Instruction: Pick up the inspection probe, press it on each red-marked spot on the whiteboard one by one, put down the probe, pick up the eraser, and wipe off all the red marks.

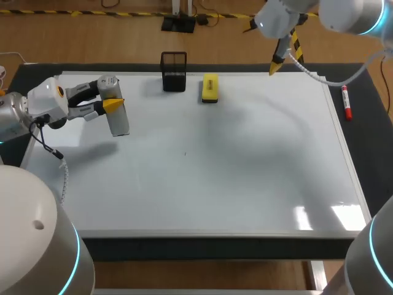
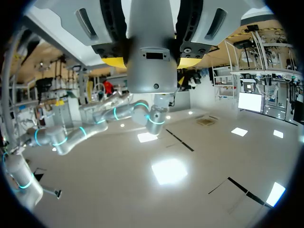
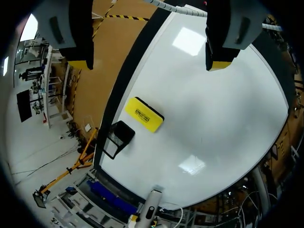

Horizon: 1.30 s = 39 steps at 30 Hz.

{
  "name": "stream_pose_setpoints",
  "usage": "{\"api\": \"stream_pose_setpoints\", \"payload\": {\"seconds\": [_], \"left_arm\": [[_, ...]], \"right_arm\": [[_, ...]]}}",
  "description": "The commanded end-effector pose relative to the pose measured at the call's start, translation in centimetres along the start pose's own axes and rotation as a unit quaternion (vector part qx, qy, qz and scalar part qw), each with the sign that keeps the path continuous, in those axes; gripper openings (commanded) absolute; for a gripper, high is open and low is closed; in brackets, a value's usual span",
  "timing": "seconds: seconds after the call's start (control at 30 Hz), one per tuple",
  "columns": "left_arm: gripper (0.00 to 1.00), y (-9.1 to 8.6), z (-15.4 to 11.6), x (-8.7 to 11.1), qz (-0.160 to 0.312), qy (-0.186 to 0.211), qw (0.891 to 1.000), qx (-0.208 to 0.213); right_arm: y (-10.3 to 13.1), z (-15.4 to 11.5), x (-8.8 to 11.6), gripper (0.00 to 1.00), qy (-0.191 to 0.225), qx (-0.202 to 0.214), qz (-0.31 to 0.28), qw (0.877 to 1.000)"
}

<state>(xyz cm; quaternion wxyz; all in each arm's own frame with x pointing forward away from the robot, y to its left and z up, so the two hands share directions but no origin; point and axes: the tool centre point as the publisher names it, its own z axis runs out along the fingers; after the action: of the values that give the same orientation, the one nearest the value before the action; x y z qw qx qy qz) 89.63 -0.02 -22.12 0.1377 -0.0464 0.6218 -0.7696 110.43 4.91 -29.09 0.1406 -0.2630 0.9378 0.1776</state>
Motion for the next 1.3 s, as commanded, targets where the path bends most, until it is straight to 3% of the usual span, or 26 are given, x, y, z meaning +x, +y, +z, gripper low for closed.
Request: {"api": "stream_pose_setpoints", "payload": {"seconds": [0.03, 0.6, 0.8, 1.0, 1.3], "left_arm": [[0.00, -0.1, 0.0, 0.0, 0.000, 0.000, 1.000, 0.000], [0.00, -0.1, 0.3, -0.2, -0.002, 0.004, 1.000, -0.002], [0.00, -0.6, 2.2, -2.8, 0.002, 0.035, 0.999, -0.003], [0.00, -1.1, 4.7, -6.6, -0.003, 0.060, 0.998, 0.005], [0.00, -3.0, 8.1, -10.4, 0.004, 0.086, 0.996, 0.007]], "right_arm": [[0.0, -0.1, 0.1, 1.00, 0.001, 0.002, 0.000, 1.000], [0.0, -0.1, 0.1, 1.00, 0.001, 0.002, 0.000, 1.000], [0.0, -0.1, 0.1, 1.00, 0.001, 0.002, 0.000, 1.000], [0.0, -0.1, 0.1, 1.00, 0.001, 0.002, 0.000, 1.000], [0.0, -0.1, 0.1, 1.00, 0.001, 0.002, 0.000, 1.000]]}}
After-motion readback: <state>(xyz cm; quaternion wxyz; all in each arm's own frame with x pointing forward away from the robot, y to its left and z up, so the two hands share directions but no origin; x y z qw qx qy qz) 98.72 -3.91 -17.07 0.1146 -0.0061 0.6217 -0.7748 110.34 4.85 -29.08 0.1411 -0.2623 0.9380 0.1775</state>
